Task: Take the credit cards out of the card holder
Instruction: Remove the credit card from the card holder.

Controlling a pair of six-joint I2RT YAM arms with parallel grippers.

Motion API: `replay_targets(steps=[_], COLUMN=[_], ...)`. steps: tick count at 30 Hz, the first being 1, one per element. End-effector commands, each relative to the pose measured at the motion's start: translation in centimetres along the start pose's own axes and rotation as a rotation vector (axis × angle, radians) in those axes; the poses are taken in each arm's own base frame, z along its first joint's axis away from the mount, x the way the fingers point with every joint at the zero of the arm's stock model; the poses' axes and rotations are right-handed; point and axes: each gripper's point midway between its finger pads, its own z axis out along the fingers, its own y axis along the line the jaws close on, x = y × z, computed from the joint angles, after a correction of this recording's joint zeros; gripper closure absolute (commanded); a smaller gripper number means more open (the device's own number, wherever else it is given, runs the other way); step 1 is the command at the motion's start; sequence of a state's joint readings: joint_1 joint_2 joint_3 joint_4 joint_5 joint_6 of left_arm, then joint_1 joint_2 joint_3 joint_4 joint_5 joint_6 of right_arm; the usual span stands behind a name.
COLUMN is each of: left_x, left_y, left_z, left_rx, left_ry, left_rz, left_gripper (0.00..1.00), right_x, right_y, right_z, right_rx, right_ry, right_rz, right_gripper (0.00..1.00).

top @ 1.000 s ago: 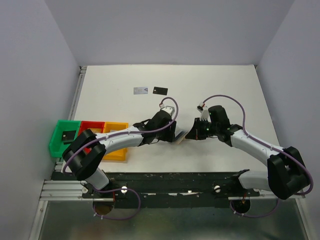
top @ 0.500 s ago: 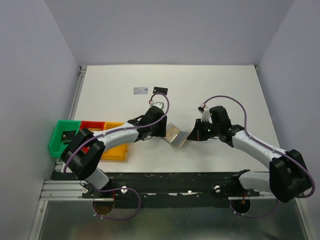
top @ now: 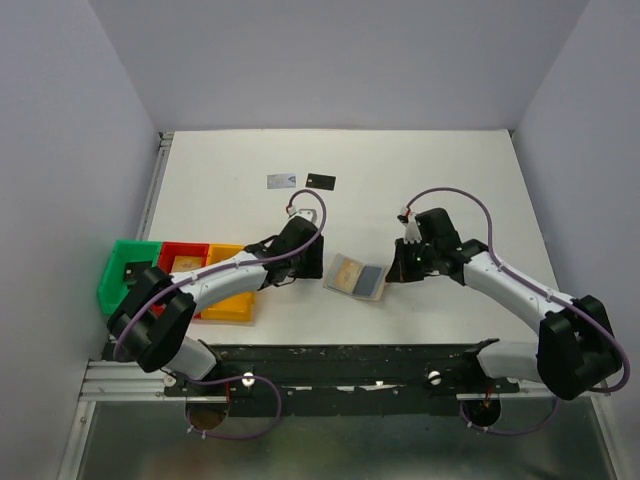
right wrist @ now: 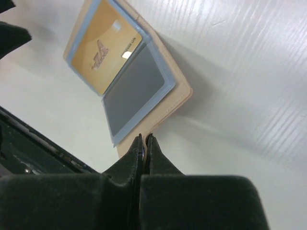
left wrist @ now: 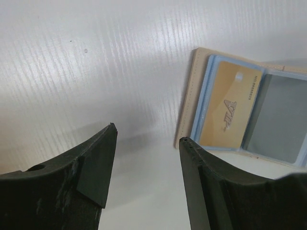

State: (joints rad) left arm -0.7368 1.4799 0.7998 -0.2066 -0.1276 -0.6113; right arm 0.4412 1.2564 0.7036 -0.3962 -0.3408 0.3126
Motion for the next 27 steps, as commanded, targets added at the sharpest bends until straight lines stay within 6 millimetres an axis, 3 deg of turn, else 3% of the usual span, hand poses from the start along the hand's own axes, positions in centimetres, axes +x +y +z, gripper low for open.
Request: replay_targets(steps=[1, 9, 11, 15, 18, 21, 24, 27], left_x=[-1.3, -1.9, -1.9, -2.0, -2.3, -2.8, -3.1, -3.3], left_y=[-0.2, -1.6, -1.9, -2.4, -3.2, -4.6, -6.0, -7.1], left_z=[-1.6, -2.5, -2.4, -2.7, -2.8, -2.6, -1.9, -1.1], left_rx=[0.013, 0.096, 0.113, 0.143, 0.183, 0.244, 0.301, 0.348], left_ry=[-0.053, -0.074, -0.074, -0.078, -0.083, -0.086, -0.089, -0.084], left_rz=[-0.012, -0.017, -0.013, -0.011, -0.002, 0.001, -0.003, -0.005], left_gripper=[0.33, 0.33, 0.33, 0.33, 0.34, 0.36, 0.41, 0.52], right_x=[-0.6, -2.0, -2.4, -4.1, -5.6, -6.4, -6.5, -5.6], right_y=[-2.2, -4.4, -4.6, -4.3, -2.6, 1.2, 4.9, 6.4], right_z=[-0.2, 1.4, 1.5, -0.2, -1.7, -1.4, -0.1, 1.8], right_rx=[0.137, 0.259, 0.272, 0.311, 0.261, 0.051, -0.193, -0.330], right_ry=[0.043, 0.102, 0.107, 0.041, -0.035, -0.125, -0.164, -0.133], right_rz=[-0.030, -0.027, -0.021, -0.024, -0.024, 0.007, 0.070, 0.161], right_gripper=[1.00, 0.95, 0.87, 0.57, 0.52, 0.52, 0.58, 0.69])
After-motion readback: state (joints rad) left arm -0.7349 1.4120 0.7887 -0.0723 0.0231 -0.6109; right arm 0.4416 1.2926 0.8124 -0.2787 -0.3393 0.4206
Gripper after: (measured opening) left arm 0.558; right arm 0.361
